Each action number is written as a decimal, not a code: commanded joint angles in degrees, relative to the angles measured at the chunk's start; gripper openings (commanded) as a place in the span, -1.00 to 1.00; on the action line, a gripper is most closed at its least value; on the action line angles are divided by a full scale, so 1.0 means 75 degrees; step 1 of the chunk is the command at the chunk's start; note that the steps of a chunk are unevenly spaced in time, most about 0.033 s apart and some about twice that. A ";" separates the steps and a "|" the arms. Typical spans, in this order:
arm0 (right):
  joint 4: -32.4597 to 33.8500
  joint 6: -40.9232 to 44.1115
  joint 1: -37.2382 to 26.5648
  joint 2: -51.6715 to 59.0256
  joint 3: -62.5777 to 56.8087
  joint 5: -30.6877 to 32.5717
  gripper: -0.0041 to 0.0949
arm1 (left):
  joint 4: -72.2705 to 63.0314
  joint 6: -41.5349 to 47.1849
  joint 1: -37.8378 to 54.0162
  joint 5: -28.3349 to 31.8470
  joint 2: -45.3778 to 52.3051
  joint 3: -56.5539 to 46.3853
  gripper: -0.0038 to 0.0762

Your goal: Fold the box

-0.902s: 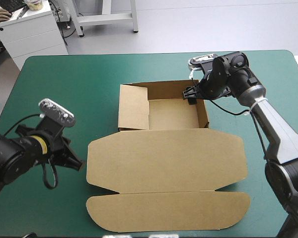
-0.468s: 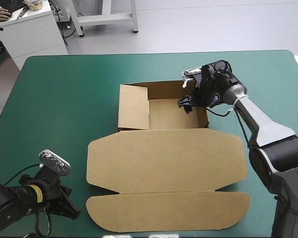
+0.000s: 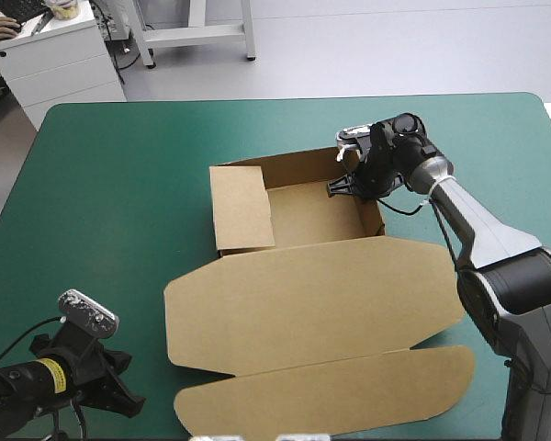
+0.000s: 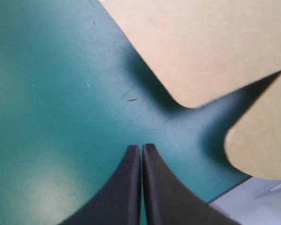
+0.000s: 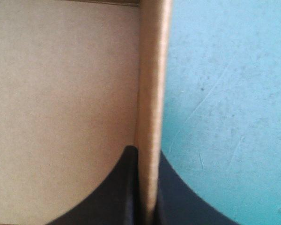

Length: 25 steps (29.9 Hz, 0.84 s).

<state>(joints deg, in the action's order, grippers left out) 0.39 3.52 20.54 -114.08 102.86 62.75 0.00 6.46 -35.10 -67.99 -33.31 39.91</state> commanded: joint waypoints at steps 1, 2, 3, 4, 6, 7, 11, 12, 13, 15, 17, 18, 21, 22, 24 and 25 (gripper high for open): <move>0.0139 -0.0130 -0.0037 0.0417 0.0239 -0.0123 -0.96 | 0.0000 0.0070 -0.0044 0.0366 -0.0037 0.0167 -0.93; 0.0171 -0.0130 -0.0058 0.0417 0.0239 -0.0155 -0.96 | 0.0000 0.0070 -0.0044 0.0366 -0.0037 0.0167 -0.93; 0.0252 -0.0130 -0.0056 0.0473 0.0239 -0.0221 -0.96 | 0.0000 0.0070 -0.0044 0.0380 -0.0037 0.0167 -0.93; 0.0428 -0.0130 -0.0080 0.0510 0.0239 -0.0270 -0.96 | 0.0000 0.0070 -0.0044 0.0380 -0.0037 0.0167 -0.93; 0.0755 -0.0130 -0.0219 0.0643 0.0239 -0.0360 -0.96 | 0.0000 0.0070 -0.0044 0.0367 -0.0037 0.0167 -0.93; 0.0921 -0.0130 -0.0313 0.0679 0.0239 -0.0379 -0.96 | 0.0000 0.0070 -0.0044 0.0367 -0.0037 0.0167 -0.93; 0.1198 -0.0211 -0.1062 0.0911 0.0252 -0.0377 -0.96 | 0.0000 0.0070 -0.0044 0.0367 -0.0037 0.0167 -0.93; 0.1198 -0.0247 -0.1328 0.0942 0.0252 -0.0353 -0.96 | 0.0000 0.0070 -0.0044 0.0367 -0.0037 0.0167 -0.93; 0.1158 -0.0276 -0.1606 0.0962 0.0252 -0.0348 -0.96 | 0.0000 0.0070 -0.0044 0.0367 -0.0037 0.0167 -0.93; 0.1083 -0.0343 -0.2126 0.0997 0.0252 -0.0348 -0.96 | 0.0000 0.0070 -0.0044 0.0367 -0.0037 0.0167 -0.93; 0.1083 -0.0384 -0.2691 0.1012 0.0252 -0.0348 -0.96 | 0.0000 0.0070 -0.0044 0.0367 -0.0037 0.0167 -0.93; 0.1083 -0.0470 -0.2965 0.1012 0.0252 -0.0348 -0.96 | 0.0000 0.0070 -0.0044 0.0367 -0.0037 0.0167 -0.93; 0.1083 -0.0470 -0.3675 0.1012 0.0252 -0.0348 -0.96 | 0.0000 0.0070 -0.0044 0.0367 -0.0037 0.0167 -0.93; 0.1083 -0.0470 -0.3900 0.1012 0.0252 -0.0348 -0.96 | 0.0000 0.0070 -0.0044 0.0367 -0.0037 0.0167 -0.93; 0.1083 -0.0470 -0.4303 0.1012 0.0252 -0.0344 -0.96 | 0.0045 0.0070 -0.0044 0.0353 -0.0037 0.0167 -0.93; 0.1083 -0.0514 -0.4413 0.1012 0.0252 -0.0344 -0.96 | 0.0045 0.0070 -0.0044 0.0353 -0.0037 0.0167 -0.93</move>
<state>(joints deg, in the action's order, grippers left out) 6.76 0.65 -9.16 -110.44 102.86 61.83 0.00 6.51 -35.10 -67.68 -33.31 39.91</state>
